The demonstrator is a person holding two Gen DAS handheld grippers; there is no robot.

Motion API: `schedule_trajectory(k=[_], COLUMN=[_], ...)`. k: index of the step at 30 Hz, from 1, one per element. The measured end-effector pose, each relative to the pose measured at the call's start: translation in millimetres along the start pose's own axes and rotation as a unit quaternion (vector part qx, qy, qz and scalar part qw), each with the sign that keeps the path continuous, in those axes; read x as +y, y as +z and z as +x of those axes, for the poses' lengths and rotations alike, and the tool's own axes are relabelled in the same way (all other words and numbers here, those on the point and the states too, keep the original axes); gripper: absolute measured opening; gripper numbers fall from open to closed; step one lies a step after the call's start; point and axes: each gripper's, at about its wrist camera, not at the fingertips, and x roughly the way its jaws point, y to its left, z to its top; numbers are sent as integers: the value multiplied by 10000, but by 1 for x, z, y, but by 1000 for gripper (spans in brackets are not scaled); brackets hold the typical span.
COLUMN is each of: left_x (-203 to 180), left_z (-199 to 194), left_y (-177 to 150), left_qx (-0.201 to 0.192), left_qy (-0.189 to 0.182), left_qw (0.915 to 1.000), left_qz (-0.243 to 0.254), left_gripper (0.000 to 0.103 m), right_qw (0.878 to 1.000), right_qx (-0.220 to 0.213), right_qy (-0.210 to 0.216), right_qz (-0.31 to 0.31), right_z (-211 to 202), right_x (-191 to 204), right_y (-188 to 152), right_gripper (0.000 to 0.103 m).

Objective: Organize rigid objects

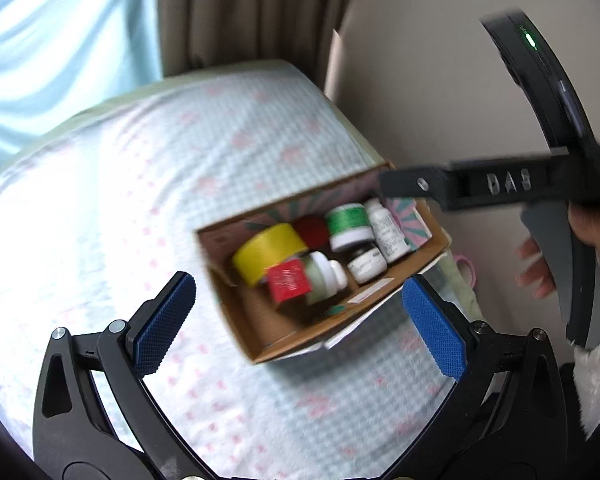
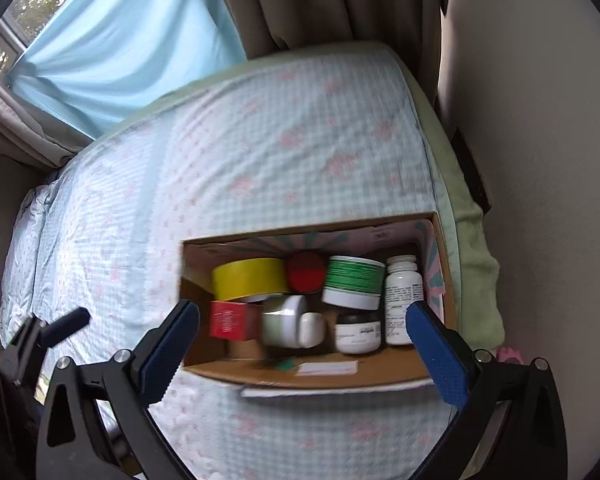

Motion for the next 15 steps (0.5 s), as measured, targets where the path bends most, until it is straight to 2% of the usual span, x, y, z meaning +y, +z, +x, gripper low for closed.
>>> schedule_trajectory(k=[5, 9, 12, 15], left_x=[42, 77, 102, 125], left_z=[-79, -143, -192, -234], left_y=[-3, -6, -11, -20], left_qx=[-322, -616, -902, -1218], left_qy=[208, 438, 664, 815], left_qw=[9990, 9964, 9926, 9870], left_qz=[-247, -387, -476, -659], left_gripper=[103, 103, 103, 103], right_qw=[9991, 9948, 9942, 9872], right_qx=[-389, -933, -1000, -1502], right_qy=[-65, 243, 360, 396], right_qz=[-165, -314, -148, -349], right_z=[-52, -99, -133, -169], right_x=[52, 98, 133, 168], right_y=[-11, -24, -35, -50], right_gripper=[103, 103, 103, 103])
